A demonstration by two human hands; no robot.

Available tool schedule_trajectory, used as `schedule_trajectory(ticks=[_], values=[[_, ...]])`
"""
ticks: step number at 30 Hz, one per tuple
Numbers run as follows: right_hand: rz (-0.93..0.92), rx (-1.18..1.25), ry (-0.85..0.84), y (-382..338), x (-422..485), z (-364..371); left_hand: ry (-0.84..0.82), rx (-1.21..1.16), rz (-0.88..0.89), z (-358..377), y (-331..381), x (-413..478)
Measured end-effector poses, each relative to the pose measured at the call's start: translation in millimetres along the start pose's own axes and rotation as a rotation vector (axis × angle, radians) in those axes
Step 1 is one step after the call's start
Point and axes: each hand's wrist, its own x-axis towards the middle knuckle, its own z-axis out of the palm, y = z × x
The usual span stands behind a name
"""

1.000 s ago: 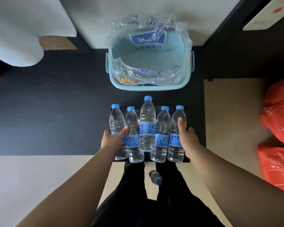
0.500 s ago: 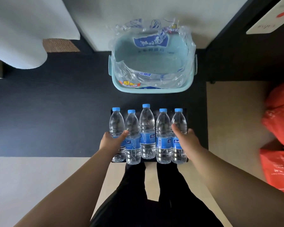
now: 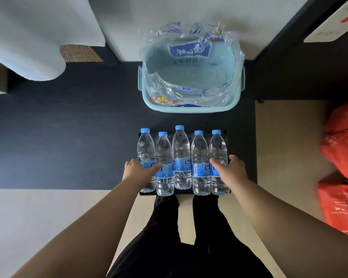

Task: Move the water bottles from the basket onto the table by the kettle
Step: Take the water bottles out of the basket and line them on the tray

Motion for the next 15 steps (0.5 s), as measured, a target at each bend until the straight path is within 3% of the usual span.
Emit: schedule_trajectory(ticks=[7, 15], values=[[-0.069, -0.170, 0.054, -3, -14, 0, -0.005, -0.044, 0.017, -3, -2, -9], [-0.109, -0.205, 0.149, -7, -55, 1, -0.015, 0.003, 0.213, -26, -19, -40]])
